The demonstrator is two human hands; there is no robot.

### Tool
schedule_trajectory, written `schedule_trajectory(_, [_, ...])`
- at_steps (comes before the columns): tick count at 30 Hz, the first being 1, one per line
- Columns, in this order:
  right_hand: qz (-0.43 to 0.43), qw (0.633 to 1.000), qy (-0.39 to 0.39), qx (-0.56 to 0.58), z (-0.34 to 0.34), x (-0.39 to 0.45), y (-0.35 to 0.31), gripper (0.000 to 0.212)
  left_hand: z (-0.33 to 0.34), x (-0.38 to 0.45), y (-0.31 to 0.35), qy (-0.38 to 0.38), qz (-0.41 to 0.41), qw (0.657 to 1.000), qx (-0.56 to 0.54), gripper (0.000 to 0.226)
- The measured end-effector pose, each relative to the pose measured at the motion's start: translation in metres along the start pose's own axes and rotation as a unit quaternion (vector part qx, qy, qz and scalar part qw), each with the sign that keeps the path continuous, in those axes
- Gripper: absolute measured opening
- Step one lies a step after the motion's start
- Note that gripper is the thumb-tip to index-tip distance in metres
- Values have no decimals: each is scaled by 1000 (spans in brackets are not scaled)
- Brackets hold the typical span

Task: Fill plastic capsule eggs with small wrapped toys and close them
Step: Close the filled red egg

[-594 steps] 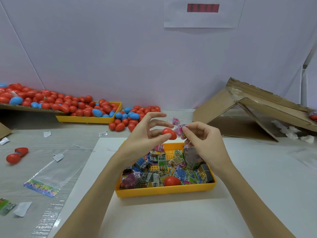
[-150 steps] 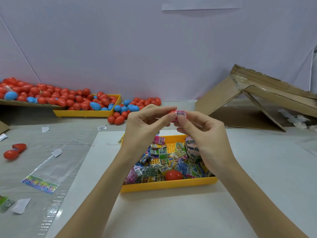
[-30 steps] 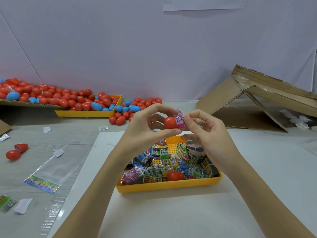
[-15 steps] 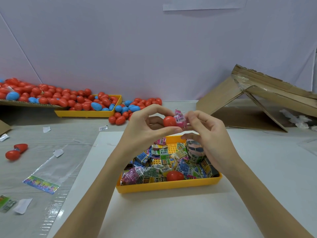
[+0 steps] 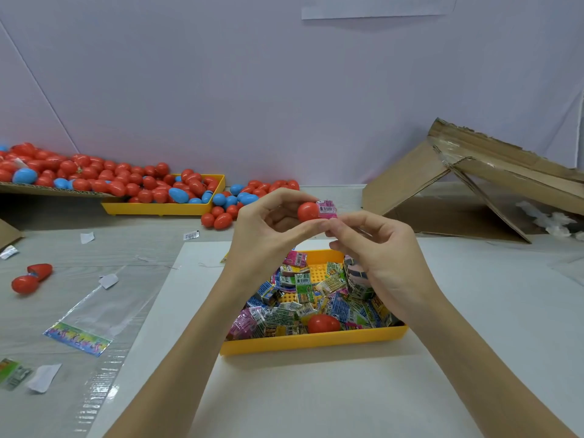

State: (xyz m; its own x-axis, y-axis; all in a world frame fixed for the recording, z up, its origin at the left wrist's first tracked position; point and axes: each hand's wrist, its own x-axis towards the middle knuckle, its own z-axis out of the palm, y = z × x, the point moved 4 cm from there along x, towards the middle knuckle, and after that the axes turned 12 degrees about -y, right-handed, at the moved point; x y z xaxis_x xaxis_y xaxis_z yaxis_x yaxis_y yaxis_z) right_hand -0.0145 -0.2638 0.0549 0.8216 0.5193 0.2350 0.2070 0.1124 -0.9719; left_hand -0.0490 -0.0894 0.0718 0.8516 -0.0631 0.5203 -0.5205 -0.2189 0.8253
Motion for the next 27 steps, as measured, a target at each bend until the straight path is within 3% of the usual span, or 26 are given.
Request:
schedule_trajectory(6, [4, 996, -18, 82, 3, 3, -3, 40, -1, 0, 3, -6, 36, 998, 54, 37])
schedule_trajectory(12, [38, 986, -76, 140, 6, 3, -4, 36, -3, 0, 8, 5, 91, 984, 154, 36])
schedule_trajectory(16, [63, 987, -79, 125, 3, 2, -3, 19, 3, 0, 8, -4, 149, 947, 285, 37])
schedule_trajectory(18, [61, 986, -83, 129, 2, 3, -1, 22, 7, -1, 6, -11, 162, 932, 324, 37])
schedule_trajectory(27, [114, 965, -104, 212, 1, 7, 5, 35, 14, -1, 1, -53, 160, 920, 354, 38])
